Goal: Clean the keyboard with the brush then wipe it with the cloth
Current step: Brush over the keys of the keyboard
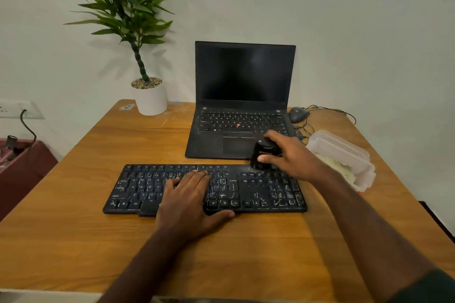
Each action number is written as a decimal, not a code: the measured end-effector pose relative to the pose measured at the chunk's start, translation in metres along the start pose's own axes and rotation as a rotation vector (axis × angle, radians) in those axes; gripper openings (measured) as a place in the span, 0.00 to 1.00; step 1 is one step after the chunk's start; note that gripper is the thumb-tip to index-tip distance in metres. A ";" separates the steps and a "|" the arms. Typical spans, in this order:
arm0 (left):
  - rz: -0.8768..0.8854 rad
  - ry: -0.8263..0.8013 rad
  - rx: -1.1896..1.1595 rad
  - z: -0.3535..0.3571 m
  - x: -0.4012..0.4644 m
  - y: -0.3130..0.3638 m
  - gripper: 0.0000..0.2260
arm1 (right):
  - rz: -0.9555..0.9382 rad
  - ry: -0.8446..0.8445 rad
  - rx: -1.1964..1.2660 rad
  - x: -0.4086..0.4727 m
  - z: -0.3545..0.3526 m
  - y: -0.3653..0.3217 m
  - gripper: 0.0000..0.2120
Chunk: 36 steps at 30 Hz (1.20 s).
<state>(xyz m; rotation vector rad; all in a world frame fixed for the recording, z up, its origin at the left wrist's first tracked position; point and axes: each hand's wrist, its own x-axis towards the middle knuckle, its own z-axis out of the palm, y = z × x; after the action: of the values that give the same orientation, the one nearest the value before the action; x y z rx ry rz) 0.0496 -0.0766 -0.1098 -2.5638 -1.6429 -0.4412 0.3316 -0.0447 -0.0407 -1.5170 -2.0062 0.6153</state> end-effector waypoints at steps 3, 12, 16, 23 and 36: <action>0.002 -0.005 0.000 0.001 0.000 0.000 0.49 | 0.008 0.064 0.010 -0.002 -0.003 0.011 0.14; 0.000 0.002 0.001 -0.002 -0.001 0.002 0.50 | -0.094 0.099 0.058 0.024 0.056 -0.019 0.13; 0.002 -0.006 0.003 -0.003 -0.001 0.001 0.50 | -0.082 0.150 0.094 0.021 0.041 -0.019 0.14; -0.001 -0.012 0.007 0.002 0.002 0.000 0.49 | 0.039 0.096 0.138 0.004 0.011 0.004 0.12; -0.009 -0.010 0.001 0.000 0.000 0.001 0.50 | 0.064 0.229 0.327 0.014 0.007 0.004 0.12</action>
<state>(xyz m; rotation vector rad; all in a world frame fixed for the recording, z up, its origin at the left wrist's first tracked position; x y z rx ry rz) 0.0501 -0.0769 -0.1102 -2.5632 -1.6574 -0.4294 0.3273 -0.0303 -0.0465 -1.3880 -1.6029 0.7202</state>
